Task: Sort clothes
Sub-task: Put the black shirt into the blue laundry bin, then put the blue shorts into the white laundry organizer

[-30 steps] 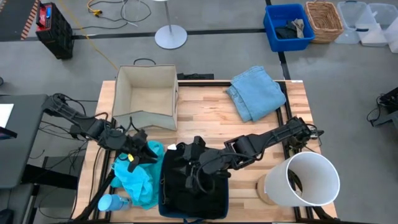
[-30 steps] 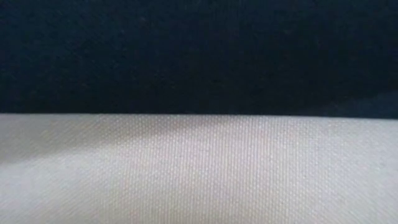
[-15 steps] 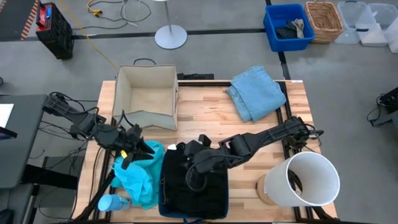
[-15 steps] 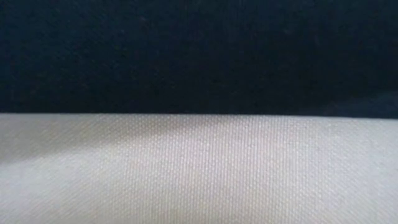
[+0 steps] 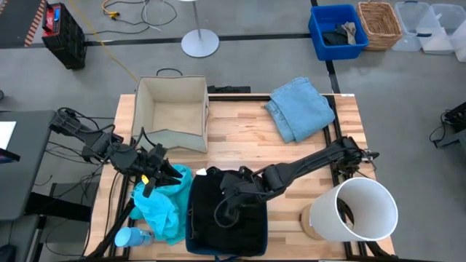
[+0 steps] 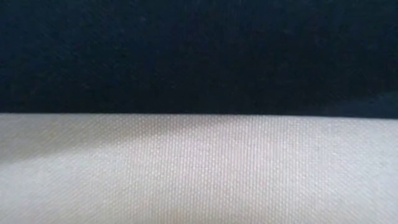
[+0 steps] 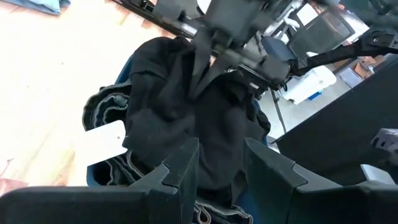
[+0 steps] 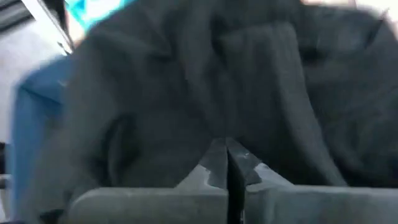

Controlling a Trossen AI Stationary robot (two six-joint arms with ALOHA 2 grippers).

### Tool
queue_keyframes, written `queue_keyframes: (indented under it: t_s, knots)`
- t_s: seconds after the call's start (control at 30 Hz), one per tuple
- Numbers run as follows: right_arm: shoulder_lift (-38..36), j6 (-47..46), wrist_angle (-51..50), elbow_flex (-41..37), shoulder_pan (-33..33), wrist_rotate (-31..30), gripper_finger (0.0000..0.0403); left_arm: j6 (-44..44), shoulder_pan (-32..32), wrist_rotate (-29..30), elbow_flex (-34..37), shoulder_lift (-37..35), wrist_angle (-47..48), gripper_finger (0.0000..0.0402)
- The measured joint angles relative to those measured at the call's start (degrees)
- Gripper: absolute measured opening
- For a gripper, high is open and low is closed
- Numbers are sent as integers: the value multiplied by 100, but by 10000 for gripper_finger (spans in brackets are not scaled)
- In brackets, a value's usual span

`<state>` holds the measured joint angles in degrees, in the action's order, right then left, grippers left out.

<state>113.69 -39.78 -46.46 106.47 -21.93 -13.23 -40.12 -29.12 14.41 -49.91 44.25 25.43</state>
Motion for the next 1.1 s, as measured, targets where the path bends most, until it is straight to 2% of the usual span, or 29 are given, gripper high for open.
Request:
queue_keyframes:
  t_s: [0.2, 0.33, 0.53, 0.6, 0.77, 0.93, 1.1]
  knots:
    - [0, -384, 207, -602, 32, 149, 10, -4, 0, -13, 0, 0, -7, 118]
    - [1, -608, 375, -837, 32, 201, 8, -8, -4, -277, 0, 0, -11, 118]
    - [0, -267, 854, -722, 22, 117, 12, -54, -7, -391, 1, 18, 56, 119]
    - [-1, -38, 933, -477, -6, -106, 20, -215, -7, -395, 2, 72, 118, 125]
    - [-17, 623, 916, 168, -25, -539, 63, -489, -103, -411, 2, 372, 375, 157]
    - [-20, 1085, 943, 740, 53, -770, 121, -848, -129, -439, 2, 810, 1111, 194]
    - [-20, 1101, 927, 928, 152, -831, 157, -1071, -129, -988, 4, 1197, 1619, 216]
